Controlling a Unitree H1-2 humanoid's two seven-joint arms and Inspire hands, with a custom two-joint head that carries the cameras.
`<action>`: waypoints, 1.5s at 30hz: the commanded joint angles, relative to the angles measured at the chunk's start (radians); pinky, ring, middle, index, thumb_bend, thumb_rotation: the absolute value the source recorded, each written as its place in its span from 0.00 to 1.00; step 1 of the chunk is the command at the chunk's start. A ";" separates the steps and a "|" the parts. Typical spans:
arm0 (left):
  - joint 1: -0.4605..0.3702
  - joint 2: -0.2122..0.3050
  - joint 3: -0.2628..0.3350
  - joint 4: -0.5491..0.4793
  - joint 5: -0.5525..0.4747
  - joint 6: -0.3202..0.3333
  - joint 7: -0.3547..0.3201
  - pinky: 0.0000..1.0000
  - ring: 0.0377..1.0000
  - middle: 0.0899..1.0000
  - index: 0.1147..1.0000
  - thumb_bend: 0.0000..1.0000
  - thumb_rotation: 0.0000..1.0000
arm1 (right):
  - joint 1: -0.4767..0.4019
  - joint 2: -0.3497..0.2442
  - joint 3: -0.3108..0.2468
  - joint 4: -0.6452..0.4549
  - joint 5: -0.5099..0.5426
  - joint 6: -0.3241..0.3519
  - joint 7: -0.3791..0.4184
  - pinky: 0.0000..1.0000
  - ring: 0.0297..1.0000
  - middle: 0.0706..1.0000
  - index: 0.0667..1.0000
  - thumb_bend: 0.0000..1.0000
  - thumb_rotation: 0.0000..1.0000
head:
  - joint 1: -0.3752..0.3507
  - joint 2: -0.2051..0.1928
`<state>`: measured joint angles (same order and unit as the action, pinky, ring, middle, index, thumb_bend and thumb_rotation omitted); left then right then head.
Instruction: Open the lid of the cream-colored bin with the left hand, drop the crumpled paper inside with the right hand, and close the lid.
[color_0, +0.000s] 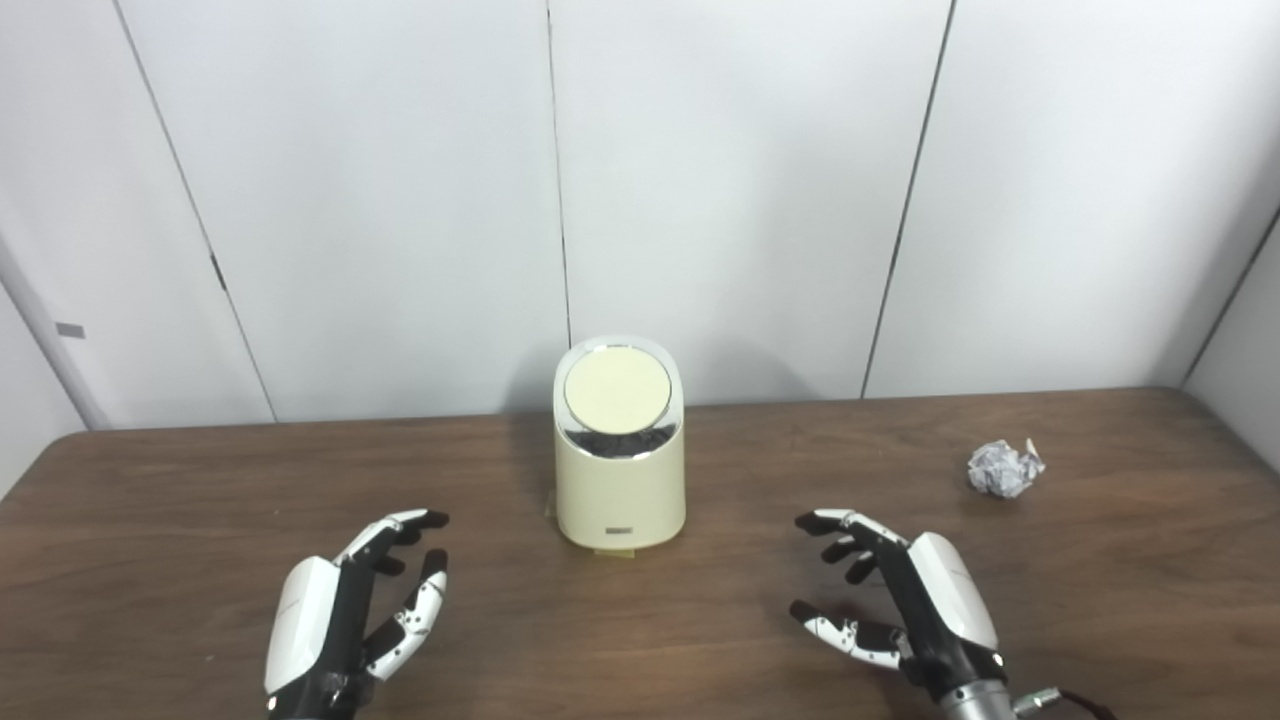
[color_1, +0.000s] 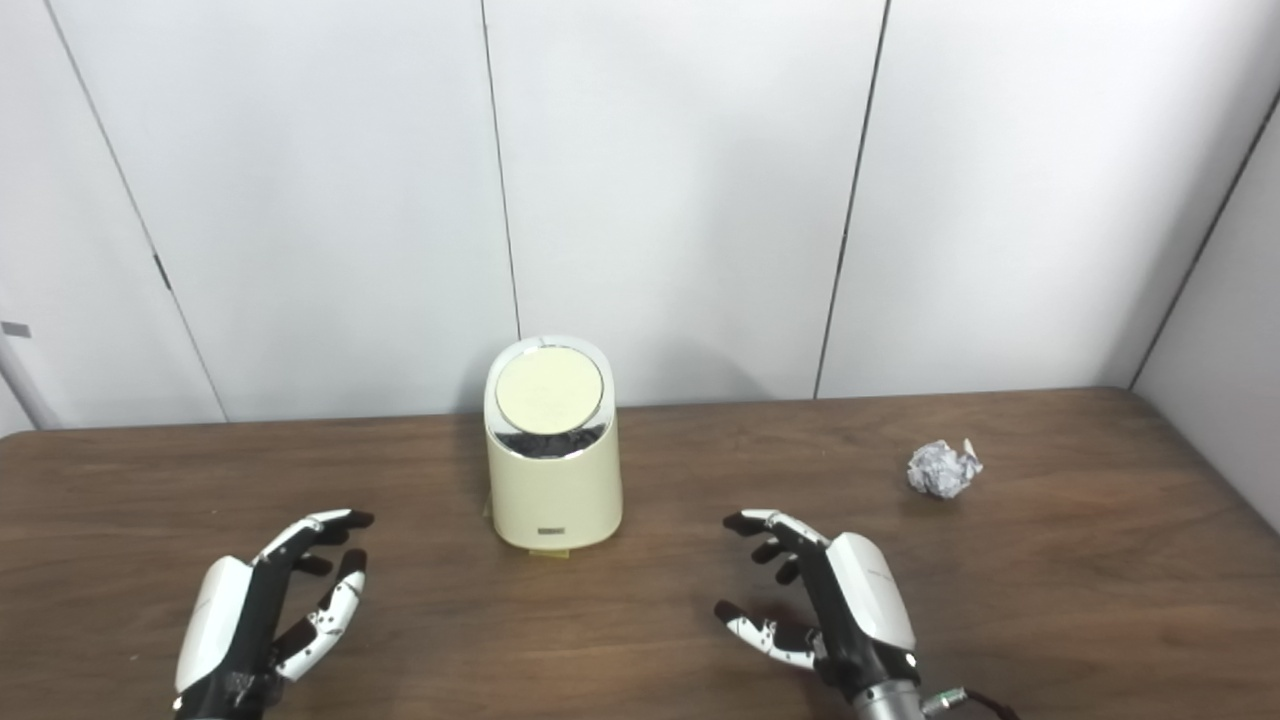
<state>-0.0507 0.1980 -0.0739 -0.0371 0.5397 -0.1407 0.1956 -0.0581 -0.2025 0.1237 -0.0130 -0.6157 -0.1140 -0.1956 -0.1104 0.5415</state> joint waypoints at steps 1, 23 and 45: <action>0.016 -0.014 -0.006 0.008 -0.004 -0.012 0.007 0.63 0.73 0.74 0.71 0.22 0.54 | 0.002 0.003 -0.003 -0.014 0.000 -0.011 -0.010 0.48 0.61 0.70 0.68 0.32 0.11 | 0.000 0.000; 0.011 -0.014 -0.007 0.023 -0.002 -0.017 0.008 0.63 0.73 0.75 0.72 0.23 0.55 | -0.003 0.006 -0.001 -0.007 -0.005 0.001 -0.005 0.48 0.60 0.70 0.68 0.32 0.12 | -0.007 -0.004; -0.359 -0.115 0.074 -0.147 -0.267 0.526 -0.225 0.80 0.88 0.88 0.86 0.81 0.52 | -0.015 0.018 0.000 0.035 -0.008 -0.018 -0.039 0.46 0.59 0.69 0.67 0.32 0.09 | 0.003 -0.008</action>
<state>-0.3407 0.0907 -0.0008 -0.1380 0.2856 0.3240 -0.0104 -0.0673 -0.1975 0.1222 -0.0011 -0.6205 -0.1095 -0.2054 -0.1059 0.5323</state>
